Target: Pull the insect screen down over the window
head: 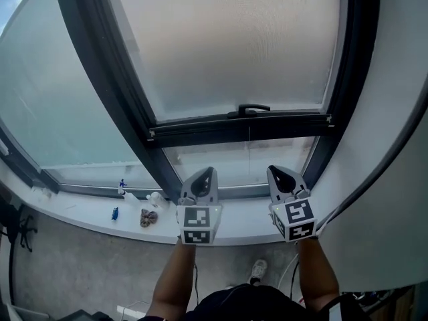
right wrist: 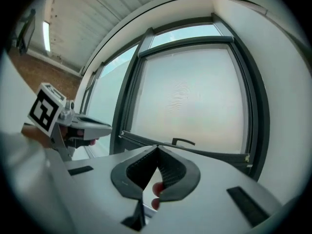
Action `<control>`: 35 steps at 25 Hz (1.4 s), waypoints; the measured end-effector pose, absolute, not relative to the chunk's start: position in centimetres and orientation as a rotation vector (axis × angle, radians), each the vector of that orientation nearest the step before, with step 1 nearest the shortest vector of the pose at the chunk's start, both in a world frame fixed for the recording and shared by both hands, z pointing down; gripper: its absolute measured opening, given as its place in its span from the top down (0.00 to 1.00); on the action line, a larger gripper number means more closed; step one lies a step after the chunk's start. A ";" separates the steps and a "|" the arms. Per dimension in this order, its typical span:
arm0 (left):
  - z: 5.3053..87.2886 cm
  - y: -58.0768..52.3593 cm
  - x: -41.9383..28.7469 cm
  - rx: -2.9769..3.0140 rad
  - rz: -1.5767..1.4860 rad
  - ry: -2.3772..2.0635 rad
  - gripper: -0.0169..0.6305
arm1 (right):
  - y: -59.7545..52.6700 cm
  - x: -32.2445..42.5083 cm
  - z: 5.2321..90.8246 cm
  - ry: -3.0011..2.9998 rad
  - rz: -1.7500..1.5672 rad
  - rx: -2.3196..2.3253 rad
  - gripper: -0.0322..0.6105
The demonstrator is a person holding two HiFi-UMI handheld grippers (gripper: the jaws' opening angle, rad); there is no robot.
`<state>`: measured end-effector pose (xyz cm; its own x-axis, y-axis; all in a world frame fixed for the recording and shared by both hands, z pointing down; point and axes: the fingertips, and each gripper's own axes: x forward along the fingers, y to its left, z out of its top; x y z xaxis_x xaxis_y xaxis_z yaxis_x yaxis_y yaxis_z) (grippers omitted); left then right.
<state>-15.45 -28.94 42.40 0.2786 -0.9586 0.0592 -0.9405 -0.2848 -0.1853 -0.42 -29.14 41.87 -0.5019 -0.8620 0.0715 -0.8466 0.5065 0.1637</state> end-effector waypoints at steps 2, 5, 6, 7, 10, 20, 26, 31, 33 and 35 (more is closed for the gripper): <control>42.8 -27.0 -16.1 -2.446 -0.223 1.816 0.97 | -27.0 -1.1 41.9 -2.637 -0.088 1.493 0.94; 43.2 -24.2 -16.5 -2.494 -0.170 1.811 0.97 | -24.0 -1.8 42.4 -2.620 -0.061 1.528 0.94; 43.5 -23.3 -16.4 -2.509 -0.167 1.804 0.97 | -23.1 -1.8 42.7 -2.607 -0.052 1.543 0.94; 43.8 -22.5 -16.3 -2.520 -0.170 1.798 0.97 | -22.3 -1.9 43.1 -2.592 -0.042 1.562 0.94; 44.3 -20.3 -17.0 -2.529 -0.150 1.816 0.97 | -20.1 -2.2 43.7 -2.560 -0.027 1.598 0.94; 44.5 -15.0 -17.3 -2.502 -0.097 1.882 0.97 | -14.9 -1.5 44.0 -2.549 -0.097 1.621 0.94; 44.8 -12.1 -14.2 -2.492 -0.138 1.875 0.97 | -12.6 0.9 44.3 -2.555 -0.118 1.610 0.95; 45.0 -9.1 -10.9 -2.486 -0.132 1.862 0.97 | -9.4 3.8 45.3 -2.554 -0.105 1.616 0.95; 45.1 -8.0 -9.9 -2.483 -0.126 1.866 0.97 | -8.1 4.8 45.5 -2.550 -0.117 1.613 0.95; 45.2 -7.1 -9.0 -2.482 -0.132 1.867 0.97 | -7.1 5.8 45.5 -2.549 -0.119 1.619 0.95</control>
